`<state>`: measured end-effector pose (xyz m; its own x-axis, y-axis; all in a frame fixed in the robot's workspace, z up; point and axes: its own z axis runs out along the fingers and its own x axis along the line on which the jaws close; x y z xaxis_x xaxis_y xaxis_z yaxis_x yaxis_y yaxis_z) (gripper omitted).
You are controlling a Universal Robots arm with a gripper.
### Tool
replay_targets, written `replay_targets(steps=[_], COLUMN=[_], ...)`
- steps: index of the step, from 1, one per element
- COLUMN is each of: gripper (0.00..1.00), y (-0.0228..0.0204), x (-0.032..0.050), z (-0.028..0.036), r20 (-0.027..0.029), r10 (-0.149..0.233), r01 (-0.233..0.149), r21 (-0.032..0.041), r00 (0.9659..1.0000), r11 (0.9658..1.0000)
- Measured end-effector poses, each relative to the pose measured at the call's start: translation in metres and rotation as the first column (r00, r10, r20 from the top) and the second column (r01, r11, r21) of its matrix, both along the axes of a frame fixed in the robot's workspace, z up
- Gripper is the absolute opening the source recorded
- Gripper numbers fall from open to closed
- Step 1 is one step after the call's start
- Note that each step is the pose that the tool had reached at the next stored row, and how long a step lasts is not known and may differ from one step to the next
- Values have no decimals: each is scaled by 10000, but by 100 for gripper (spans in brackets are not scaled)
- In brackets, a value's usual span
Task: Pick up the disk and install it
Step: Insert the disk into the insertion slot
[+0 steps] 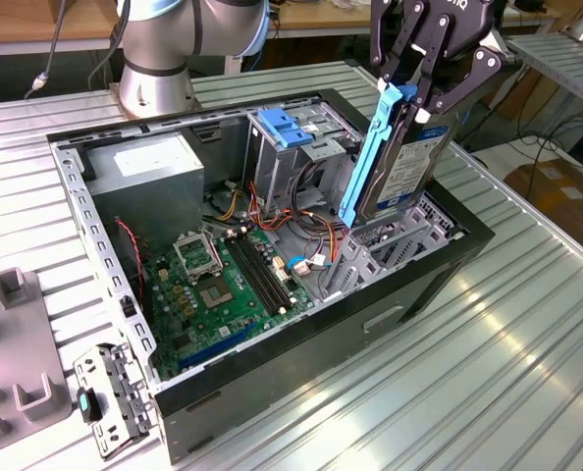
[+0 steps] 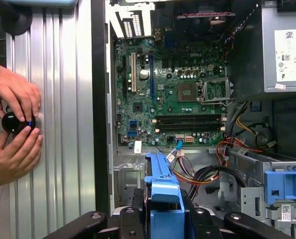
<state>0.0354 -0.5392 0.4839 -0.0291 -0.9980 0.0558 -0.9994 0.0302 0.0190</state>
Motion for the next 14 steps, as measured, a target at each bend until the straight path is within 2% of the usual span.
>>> replay_targets(steps=[8, 14], gripper=[37, 37], y=[0, 0], x=[5, 138], z=[-6, -84], r20=[1, 0], r10=[1, 2], r01=[-1, -2], r21=[2, 18], r00=[10000, 10000], r11=[10000, 10000])
